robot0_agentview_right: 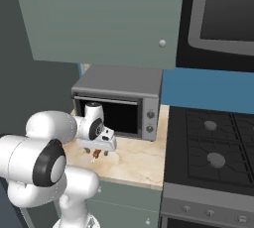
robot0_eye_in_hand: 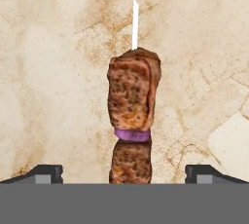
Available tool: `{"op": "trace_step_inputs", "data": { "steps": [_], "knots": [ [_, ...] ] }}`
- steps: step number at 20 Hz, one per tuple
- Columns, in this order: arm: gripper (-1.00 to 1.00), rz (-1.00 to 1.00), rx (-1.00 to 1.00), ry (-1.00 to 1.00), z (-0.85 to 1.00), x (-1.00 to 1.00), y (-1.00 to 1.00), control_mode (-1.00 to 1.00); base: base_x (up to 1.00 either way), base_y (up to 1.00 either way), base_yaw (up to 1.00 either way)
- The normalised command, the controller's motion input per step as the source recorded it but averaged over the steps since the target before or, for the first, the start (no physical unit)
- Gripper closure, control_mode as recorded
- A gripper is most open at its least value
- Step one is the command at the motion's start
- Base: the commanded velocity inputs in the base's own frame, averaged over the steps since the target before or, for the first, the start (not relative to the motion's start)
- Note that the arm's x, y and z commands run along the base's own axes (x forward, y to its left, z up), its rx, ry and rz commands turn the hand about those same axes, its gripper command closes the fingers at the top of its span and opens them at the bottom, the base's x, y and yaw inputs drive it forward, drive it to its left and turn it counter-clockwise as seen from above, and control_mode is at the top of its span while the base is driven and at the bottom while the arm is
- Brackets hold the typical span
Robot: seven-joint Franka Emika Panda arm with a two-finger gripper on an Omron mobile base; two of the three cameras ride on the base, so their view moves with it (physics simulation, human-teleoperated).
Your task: Store the kebab skewer in the freezer for long-term storage. Close the freezer door after placing the cooked food.
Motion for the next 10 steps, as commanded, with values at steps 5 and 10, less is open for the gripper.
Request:
{"op": "trace_step_inputs", "data": {
  "steps": [5,10],
  "knots": [
    [1.0,0.0,0.0,0.0,-0.19,0.0,0.0,-1.0,0.0,0.0,0.0],
    [1.0,0.0,0.0,0.0,-0.14,0.0,0.0,-1.0,0.0,0.0,0.0]
  ]
}}
